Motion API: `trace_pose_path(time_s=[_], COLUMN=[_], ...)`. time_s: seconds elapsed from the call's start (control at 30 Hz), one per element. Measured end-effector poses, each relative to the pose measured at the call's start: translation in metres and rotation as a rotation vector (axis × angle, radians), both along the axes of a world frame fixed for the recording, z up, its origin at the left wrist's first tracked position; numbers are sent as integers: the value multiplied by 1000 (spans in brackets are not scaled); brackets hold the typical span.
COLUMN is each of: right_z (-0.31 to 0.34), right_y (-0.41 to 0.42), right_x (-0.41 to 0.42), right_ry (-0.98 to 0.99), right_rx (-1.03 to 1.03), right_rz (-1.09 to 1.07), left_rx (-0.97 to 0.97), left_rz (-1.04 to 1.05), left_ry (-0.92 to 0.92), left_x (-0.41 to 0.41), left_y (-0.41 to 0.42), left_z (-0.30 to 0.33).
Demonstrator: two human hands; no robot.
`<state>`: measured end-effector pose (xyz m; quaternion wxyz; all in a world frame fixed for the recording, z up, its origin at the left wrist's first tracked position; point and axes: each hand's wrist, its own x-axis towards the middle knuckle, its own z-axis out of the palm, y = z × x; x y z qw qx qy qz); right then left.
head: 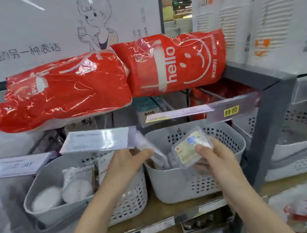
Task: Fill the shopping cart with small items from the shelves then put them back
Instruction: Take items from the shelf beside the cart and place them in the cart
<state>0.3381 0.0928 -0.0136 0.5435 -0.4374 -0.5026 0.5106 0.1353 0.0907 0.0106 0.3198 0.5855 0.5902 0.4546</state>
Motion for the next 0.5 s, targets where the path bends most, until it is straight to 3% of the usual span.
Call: trace_pose_path(time_s=[0.17,0.3,0.5], right_z=[4,-6,-15], right_y=[46,81,108], right_x=[1,-9,-20], right_ry=[-256,-450,-410], right_rx=[1,-92,-322], right_rz=[100,209,429], left_rx=[-9,-65,-279], left_rz=[-20,-118,-224], left_ry=[209,506,765], left_x=[3,9,12], left_y=[31,50,65], left_z=[-4,-2,-6])
